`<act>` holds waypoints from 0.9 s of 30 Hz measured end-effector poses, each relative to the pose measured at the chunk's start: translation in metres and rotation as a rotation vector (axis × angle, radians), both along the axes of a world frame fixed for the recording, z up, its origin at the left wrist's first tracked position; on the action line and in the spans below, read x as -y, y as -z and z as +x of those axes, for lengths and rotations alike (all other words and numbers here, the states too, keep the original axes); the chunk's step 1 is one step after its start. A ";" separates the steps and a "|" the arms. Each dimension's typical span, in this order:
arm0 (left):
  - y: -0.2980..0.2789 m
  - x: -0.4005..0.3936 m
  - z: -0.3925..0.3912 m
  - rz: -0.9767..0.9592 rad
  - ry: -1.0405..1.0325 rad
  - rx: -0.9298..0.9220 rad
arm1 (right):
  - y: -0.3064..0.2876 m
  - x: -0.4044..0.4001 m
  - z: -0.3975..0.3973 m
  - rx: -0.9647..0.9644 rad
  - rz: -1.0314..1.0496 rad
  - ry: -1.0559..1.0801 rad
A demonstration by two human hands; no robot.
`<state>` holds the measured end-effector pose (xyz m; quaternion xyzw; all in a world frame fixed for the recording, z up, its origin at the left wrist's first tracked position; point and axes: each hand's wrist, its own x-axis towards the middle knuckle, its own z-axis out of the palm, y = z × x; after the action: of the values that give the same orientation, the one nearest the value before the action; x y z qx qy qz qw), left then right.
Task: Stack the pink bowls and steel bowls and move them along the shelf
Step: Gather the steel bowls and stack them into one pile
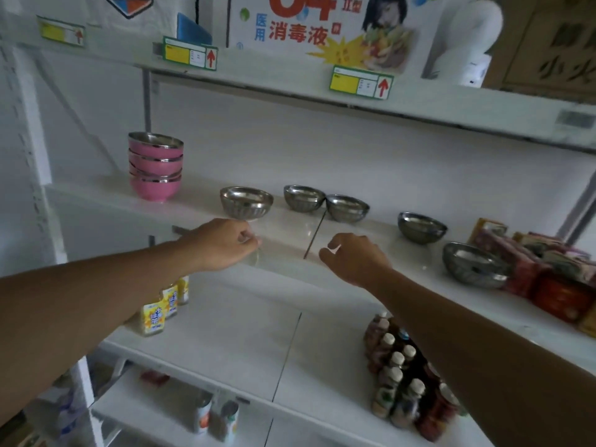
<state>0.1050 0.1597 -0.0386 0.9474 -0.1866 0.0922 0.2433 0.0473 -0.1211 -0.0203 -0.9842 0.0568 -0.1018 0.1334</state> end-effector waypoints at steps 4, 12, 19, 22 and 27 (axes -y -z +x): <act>-0.005 0.028 -0.002 -0.005 0.063 -0.005 | -0.006 0.026 -0.013 0.023 0.037 0.037; -0.033 0.057 0.000 0.190 0.075 0.029 | -0.014 0.079 0.004 0.009 0.045 -0.011; -0.038 0.055 0.020 0.189 -0.032 0.011 | -0.017 0.084 0.047 0.035 0.081 -0.141; -0.033 0.044 0.026 0.230 -0.134 0.038 | -0.014 0.068 0.066 0.064 0.113 -0.231; -0.030 0.022 0.040 0.234 -0.284 0.075 | -0.010 0.045 0.095 0.063 0.127 -0.277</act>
<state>0.1454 0.1374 -0.0089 0.9819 -0.0694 0.1387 0.1087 0.1425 -0.1663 -0.0105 -0.9685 -0.0771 -0.1097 0.2100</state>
